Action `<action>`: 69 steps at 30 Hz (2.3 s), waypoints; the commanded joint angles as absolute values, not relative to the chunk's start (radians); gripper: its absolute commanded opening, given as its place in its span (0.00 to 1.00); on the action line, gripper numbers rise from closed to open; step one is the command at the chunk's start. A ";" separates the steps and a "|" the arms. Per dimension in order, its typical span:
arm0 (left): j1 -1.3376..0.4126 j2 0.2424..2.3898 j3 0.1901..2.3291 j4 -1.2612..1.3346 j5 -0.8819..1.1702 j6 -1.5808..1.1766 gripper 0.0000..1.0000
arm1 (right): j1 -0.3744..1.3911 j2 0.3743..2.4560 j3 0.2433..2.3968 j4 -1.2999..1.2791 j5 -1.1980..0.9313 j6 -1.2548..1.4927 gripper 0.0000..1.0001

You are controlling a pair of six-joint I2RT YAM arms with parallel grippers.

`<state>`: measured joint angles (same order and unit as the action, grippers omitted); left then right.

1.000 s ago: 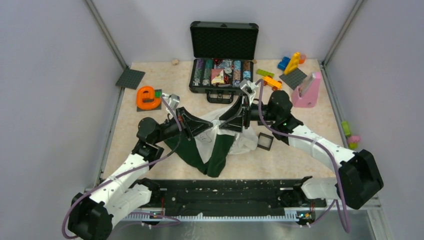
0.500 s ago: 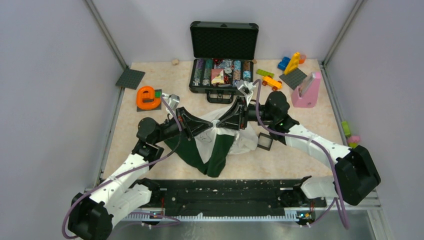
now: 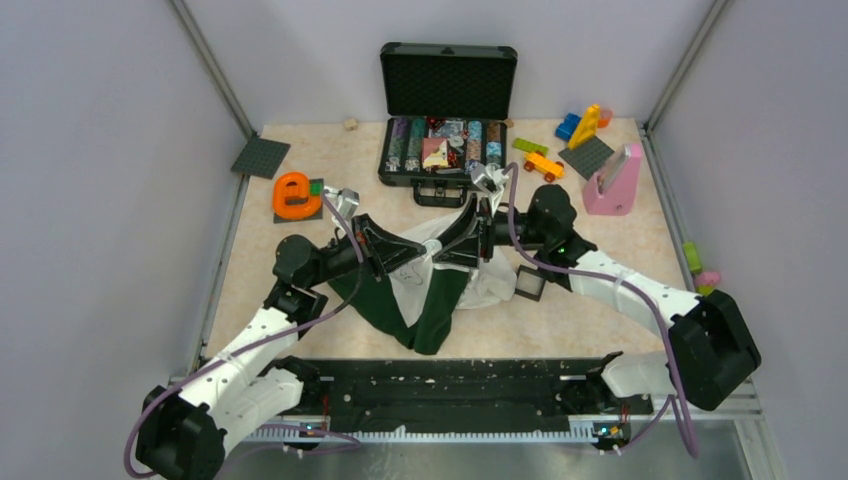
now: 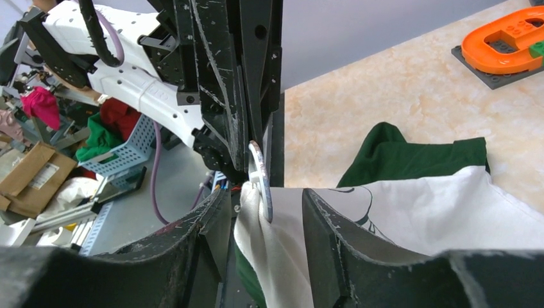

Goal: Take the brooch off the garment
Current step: Remove the brooch from the clothes.

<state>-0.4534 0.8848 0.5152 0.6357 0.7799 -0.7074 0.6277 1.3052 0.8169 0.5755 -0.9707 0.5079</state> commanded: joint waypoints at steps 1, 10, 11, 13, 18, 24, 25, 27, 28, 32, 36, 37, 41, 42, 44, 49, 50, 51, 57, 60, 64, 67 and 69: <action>-0.456 0.856 0.529 0.707 0.790 -0.701 0.00 | 0.639 1.317 0.805 0.612 -0.984 0.484 0.48; -0.456 0.855 0.528 0.702 0.792 -0.697 0.00 | 0.640 1.346 0.798 0.733 -1.011 0.566 0.28; -0.456 0.855 0.528 0.701 0.794 -0.696 0.00 | 0.640 1.347 0.796 0.745 -1.011 0.576 0.29; -0.455 0.855 0.526 0.701 0.794 -0.693 0.00 | 0.640 1.347 0.795 0.766 -1.010 0.590 0.29; -0.456 0.854 0.521 0.704 0.798 -0.690 0.00 | 0.640 1.344 0.796 0.789 -1.009 0.616 0.17; -0.455 0.856 0.519 0.709 0.808 -0.690 0.00 | 0.639 1.346 0.797 0.786 -1.003 0.628 0.01; -0.455 0.857 0.519 0.711 0.814 -0.690 0.00 | 0.640 1.349 0.799 0.784 -1.004 0.632 0.01; -0.456 0.857 0.517 0.712 0.818 -0.685 0.00 | 0.640 1.354 0.807 0.770 -1.000 0.639 0.01; -0.457 0.856 0.515 0.712 0.820 -0.680 0.00 | 0.640 1.356 0.814 0.757 -0.996 0.642 0.00; -0.461 0.854 0.510 0.709 0.821 -0.660 0.00 | 0.640 1.371 0.841 0.683 -0.967 0.641 0.00; -0.474 0.854 0.514 0.692 0.816 -0.633 0.00 | 0.640 1.385 0.844 0.679 -0.952 0.667 0.00; -0.478 0.854 0.515 0.686 0.814 -0.625 0.00 | 0.640 1.388 0.846 0.681 -0.947 0.675 0.00; -0.495 0.846 0.520 0.646 0.805 -0.577 0.00 | 0.640 1.399 0.862 0.629 -0.903 0.690 0.00; -0.501 0.842 0.521 0.633 0.800 -0.561 0.00 | 0.640 1.402 0.867 0.621 -0.897 0.690 0.00; -0.512 0.837 0.524 0.601 0.788 -0.533 0.00 | 0.640 1.407 0.870 0.617 -0.885 0.703 0.00; -0.532 0.833 0.520 0.580 0.776 -0.486 0.00 | 0.639 1.421 0.870 0.634 -0.873 0.740 0.00; -0.536 0.831 0.518 0.580 0.776 -0.478 0.00 | 0.640 1.423 0.870 0.640 -0.873 0.746 0.00; -0.539 0.830 0.516 0.579 0.776 -0.469 0.00 | 0.640 1.425 0.869 0.646 -0.873 0.752 0.00; -0.578 0.832 0.534 0.499 0.756 -0.378 0.00 | 0.640 1.436 0.878 0.650 -0.880 0.764 0.00; -0.598 0.832 0.548 0.454 0.749 -0.333 0.00 | 0.640 1.441 0.883 0.644 -0.882 0.760 0.01; -0.601 0.801 0.515 0.486 0.739 -0.322 0.00 | 0.636 1.440 0.879 0.647 -0.854 0.772 0.00; -0.601 0.770 0.482 0.516 0.714 -0.324 0.00 | 0.632 1.433 0.854 0.724 -0.842 0.810 0.01; -0.601 0.761 0.466 0.536 0.714 -0.328 0.00 | 0.632 1.435 0.838 0.780 -0.842 0.839 0.02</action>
